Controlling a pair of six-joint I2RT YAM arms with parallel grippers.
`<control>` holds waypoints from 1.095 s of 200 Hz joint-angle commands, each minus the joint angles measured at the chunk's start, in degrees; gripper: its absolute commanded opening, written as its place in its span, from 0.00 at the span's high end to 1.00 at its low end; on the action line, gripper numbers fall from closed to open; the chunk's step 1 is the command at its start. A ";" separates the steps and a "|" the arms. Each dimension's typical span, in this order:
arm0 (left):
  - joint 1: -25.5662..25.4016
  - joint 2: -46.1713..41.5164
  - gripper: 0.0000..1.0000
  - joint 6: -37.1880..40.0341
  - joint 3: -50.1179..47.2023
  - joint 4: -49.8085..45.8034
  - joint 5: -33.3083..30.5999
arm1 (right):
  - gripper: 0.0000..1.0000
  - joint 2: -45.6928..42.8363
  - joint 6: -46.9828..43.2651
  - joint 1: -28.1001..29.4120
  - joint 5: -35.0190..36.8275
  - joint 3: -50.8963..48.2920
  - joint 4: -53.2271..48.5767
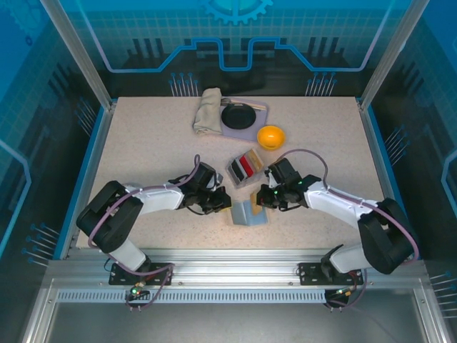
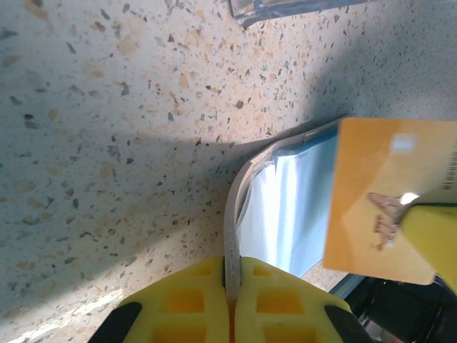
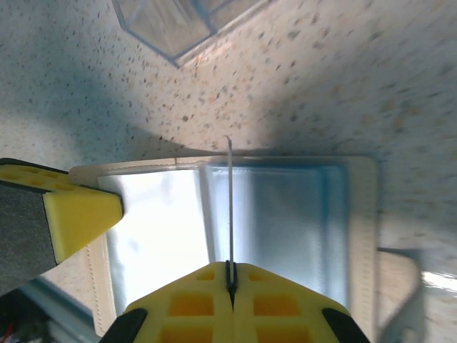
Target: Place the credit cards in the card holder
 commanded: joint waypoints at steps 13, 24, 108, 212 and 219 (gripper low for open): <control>0.27 1.84 0.95 2.24 1.88 -2.16 -0.15 | 0.97 -2.16 -6.36 -1.60 7.16 0.84 -8.75; 0.28 2.04 0.95 2.26 1.95 -2.12 -0.02 | 0.97 -2.13 -6.57 -1.63 7.78 0.57 -9.04; 0.23 1.95 0.95 2.02 1.71 -2.37 -0.02 | 0.97 -0.69 -7.84 -1.69 7.10 -0.89 -7.41; 0.20 1.95 0.95 1.35 1.38 -1.84 0.04 | 0.97 -0.23 -5.17 -1.50 2.30 -2.34 -2.87; 0.23 1.96 0.95 1.40 1.35 -1.89 0.10 | 0.97 -0.67 -5.01 -1.45 1.82 -2.28 -2.63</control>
